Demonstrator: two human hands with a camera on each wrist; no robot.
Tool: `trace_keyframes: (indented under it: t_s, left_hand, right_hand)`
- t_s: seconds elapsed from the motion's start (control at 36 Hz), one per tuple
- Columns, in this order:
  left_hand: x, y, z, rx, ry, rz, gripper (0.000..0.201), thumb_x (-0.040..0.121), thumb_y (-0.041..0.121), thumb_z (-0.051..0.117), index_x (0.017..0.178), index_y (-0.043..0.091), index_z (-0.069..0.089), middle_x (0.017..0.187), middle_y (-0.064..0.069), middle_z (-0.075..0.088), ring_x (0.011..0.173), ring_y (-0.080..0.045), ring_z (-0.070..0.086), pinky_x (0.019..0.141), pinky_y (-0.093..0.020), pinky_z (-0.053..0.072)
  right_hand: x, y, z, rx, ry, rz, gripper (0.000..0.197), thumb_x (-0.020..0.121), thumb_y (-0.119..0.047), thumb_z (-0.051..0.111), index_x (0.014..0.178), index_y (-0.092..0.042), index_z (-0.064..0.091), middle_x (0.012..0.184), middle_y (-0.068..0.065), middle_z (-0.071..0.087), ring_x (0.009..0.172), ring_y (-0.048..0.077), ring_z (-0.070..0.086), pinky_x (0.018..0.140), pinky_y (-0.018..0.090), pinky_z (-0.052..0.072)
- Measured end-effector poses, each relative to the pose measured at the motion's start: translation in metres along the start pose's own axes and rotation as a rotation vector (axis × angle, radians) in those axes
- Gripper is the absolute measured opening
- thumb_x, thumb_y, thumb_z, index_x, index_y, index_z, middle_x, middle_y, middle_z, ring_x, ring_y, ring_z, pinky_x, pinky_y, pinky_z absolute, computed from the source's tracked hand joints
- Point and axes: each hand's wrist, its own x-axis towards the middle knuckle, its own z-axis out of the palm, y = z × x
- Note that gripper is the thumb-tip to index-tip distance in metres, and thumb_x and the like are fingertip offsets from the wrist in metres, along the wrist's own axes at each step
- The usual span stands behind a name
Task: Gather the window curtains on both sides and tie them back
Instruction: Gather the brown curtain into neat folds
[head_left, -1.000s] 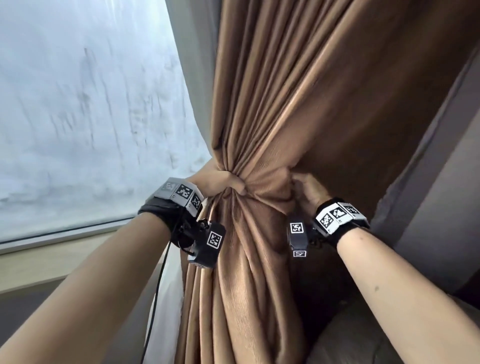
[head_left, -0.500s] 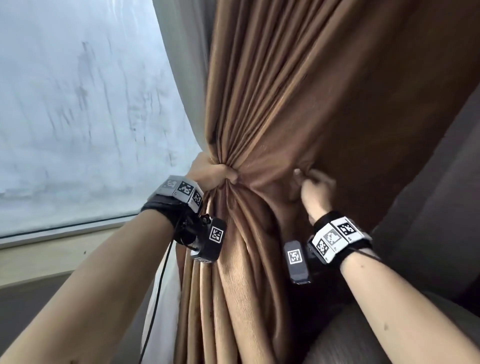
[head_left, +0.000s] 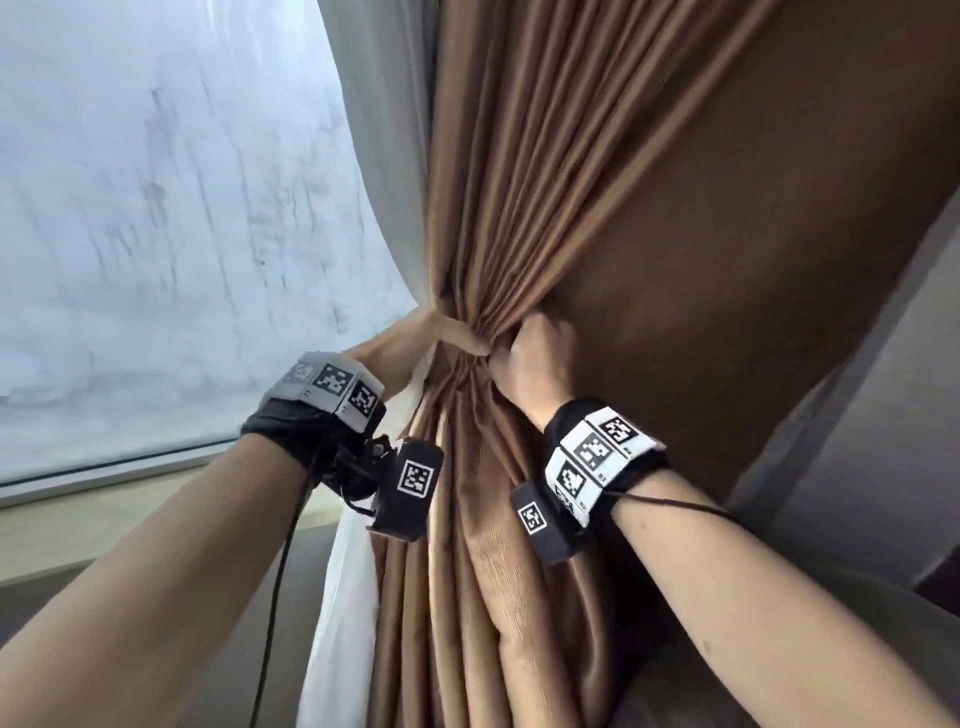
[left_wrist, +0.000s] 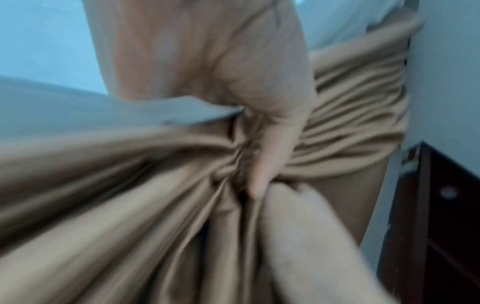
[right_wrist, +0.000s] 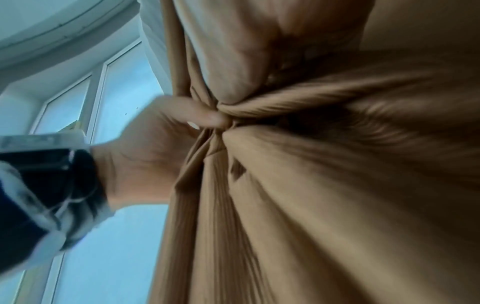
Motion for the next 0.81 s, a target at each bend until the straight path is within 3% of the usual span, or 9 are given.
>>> trace_keyframes:
  t_s: [0.08,0.22,0.31,0.39,0.5,0.56,0.64,0.75,0.81]
  left_hand:
    - [0.000,0.007,0.007,0.041,0.098,0.021,0.065,0.071,0.037,0.082,0.129,0.019,0.058,0.120,0.006,0.067,0.110,-0.009,0.063,0.098,-0.025,0.043]
    - [0.016,-0.001,0.023,0.008,0.474,0.045,0.090,0.040,0.055,0.092,0.120,0.027,0.063,0.109,0.013,0.068,0.099,-0.006,0.065,0.094,-0.027,0.050]
    - [0.022,-0.003,0.030,0.049,0.606,0.012,0.078,0.041,0.056,0.091,0.110,0.026,0.068,0.092,0.016,0.067,0.089,-0.006,0.065,0.079,-0.020,0.051]
    - [0.027,-0.005,0.039,0.157,0.696,0.016,0.068,0.048,0.059,0.085,0.107,0.026,0.070,0.090,0.011,0.068,0.086,-0.013,0.066,0.076,-0.024,0.052]
    - [0.032,-0.003,0.048,0.295,0.740,0.009,0.045,0.067,0.049,0.076,0.101,0.020,0.070,0.084,0.001,0.065,0.075,-0.021,0.058,0.068,-0.025,0.043]
    - [0.034,-0.003,0.048,0.330,0.738,0.004,0.046,0.068,0.048,0.075,0.103,0.019,0.069,0.095,-0.003,0.070,0.083,-0.026,0.062,0.069,-0.026,0.044]
    - [0.037,-0.003,0.047,0.343,0.741,-0.004,0.050,0.067,0.048,0.076,0.108,0.018,0.070,0.104,-0.006,0.071,0.096,-0.029,0.065,0.073,-0.026,0.046]
    - [0.041,-0.003,0.039,0.295,0.763,-0.071,0.054,0.063,0.045,0.079,0.108,0.016,0.071,0.101,-0.005,0.071,0.098,-0.027,0.065,0.075,-0.025,0.047]
    - [0.042,-0.002,0.036,0.245,0.759,-0.126,0.063,0.050,0.047,0.079,0.105,0.016,0.072,0.095,-0.001,0.072,0.091,-0.023,0.067,0.077,-0.027,0.053]
  right_hand:
    - [-0.001,-0.002,0.005,-0.060,0.014,-0.049,0.037,0.078,-0.024,0.046,0.099,-0.002,0.067,0.114,0.021,0.062,0.100,0.042,0.058,0.081,0.042,0.044]
    - [-0.005,0.013,0.009,0.339,-0.039,0.064,0.033,0.076,-0.004,0.051,0.103,-0.006,0.068,0.105,0.015,0.070,0.100,0.032,0.064,0.088,0.036,0.048]
    - [-0.009,0.027,0.000,0.671,-0.207,0.162,0.047,0.068,0.015,0.050,0.101,-0.014,0.070,0.095,0.005,0.069,0.090,0.016,0.062,0.083,0.027,0.049]
    - [-0.012,0.036,-0.005,0.850,-0.268,0.244,0.058,0.062,0.017,0.048,0.110,-0.008,0.068,0.102,0.009,0.068,0.095,0.018,0.062,0.087,0.023,0.048]
    - [-0.013,0.038,-0.017,0.893,-0.312,0.235,0.059,0.066,0.016,0.049,0.119,-0.004,0.064,0.105,0.009,0.066,0.092,0.013,0.059,0.074,0.008,0.046]
    - [-0.012,0.039,-0.021,0.889,-0.302,0.220,0.052,0.075,0.019,0.048,0.118,-0.003,0.064,0.111,0.015,0.067,0.096,0.012,0.057,0.076,0.005,0.044]
    - [-0.004,0.054,-0.020,0.914,-0.180,0.271,0.037,0.082,0.013,0.056,0.116,0.005,0.065,0.107,0.016,0.068,0.092,0.013,0.060,0.082,0.012,0.046]
    - [0.013,0.094,-0.025,0.778,0.214,0.436,0.020,0.081,-0.003,0.071,0.100,0.000,0.069,0.088,0.006,0.064,0.081,0.013,0.056,0.057,0.002,0.039]
    - [0.020,0.122,-0.028,0.786,0.337,0.581,0.020,0.079,-0.012,0.076,0.092,-0.004,0.064,0.086,0.003,0.061,0.079,0.015,0.055,0.057,0.003,0.040]
